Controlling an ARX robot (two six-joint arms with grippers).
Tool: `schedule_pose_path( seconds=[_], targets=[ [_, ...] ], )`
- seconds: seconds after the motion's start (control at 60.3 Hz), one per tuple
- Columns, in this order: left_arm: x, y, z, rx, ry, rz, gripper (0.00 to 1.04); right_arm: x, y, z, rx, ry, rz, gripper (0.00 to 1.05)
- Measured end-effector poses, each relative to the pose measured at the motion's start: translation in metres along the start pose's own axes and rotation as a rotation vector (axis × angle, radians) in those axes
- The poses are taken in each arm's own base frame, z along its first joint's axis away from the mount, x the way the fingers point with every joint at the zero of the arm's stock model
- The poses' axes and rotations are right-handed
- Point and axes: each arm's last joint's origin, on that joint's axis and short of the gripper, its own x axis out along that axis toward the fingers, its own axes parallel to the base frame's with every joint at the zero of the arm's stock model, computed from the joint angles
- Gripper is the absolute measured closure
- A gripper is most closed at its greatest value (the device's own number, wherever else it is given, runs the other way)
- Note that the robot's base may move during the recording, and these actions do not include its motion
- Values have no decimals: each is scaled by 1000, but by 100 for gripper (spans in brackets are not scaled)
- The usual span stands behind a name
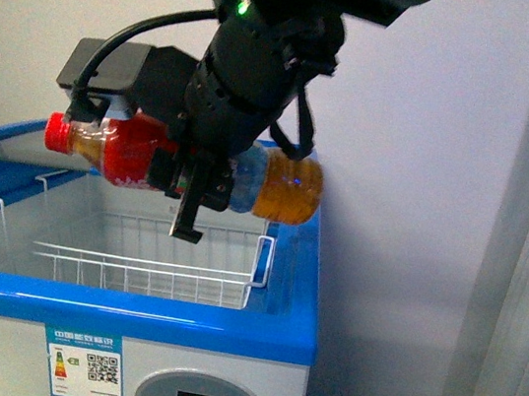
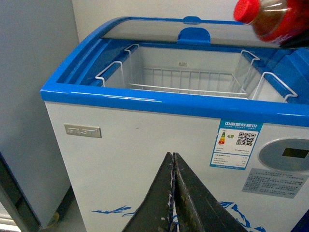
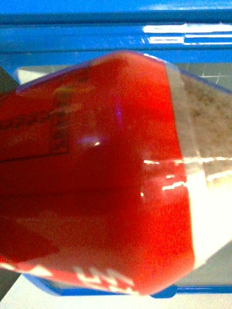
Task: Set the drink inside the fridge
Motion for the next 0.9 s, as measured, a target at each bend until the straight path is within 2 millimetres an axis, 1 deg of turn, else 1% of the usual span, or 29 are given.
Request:
schedule_pose_path(
  seconds=[0.083,0.149,0.282,0.332,0.465,0.547,0.614,0.697,0.796,0.896],
  targets=[
    [0,0,0,1,-5,1,102,29,3,6,22,-5,-13,68],
    [0,0,0,1,-5,0,102,43,5,8,33,0,-21,68],
    [0,0,0,2,-6,1,102,65,6,12,59,-2,-30,68],
    [0,0,0,2,-6,0,102,76,6,14,71,-2,-40,68],
    [0,0,0,2,-6,1,102,93,4,17,82,5,-54,68],
    [0,0,0,2,-6,1,102,99,4,18,86,6,-62,68],
    [0,0,0,2,-6,0,102,110,5,17,103,14,-77,68],
    [0,0,0,3,-6,1,102,121,9,15,111,29,-71,68],
    [0,0,0,3,-6,1,102,139,22,10,132,46,-45,68],
    [0,0,0,3,-6,0,102,142,21,13,155,35,-89,68]
  ],
)
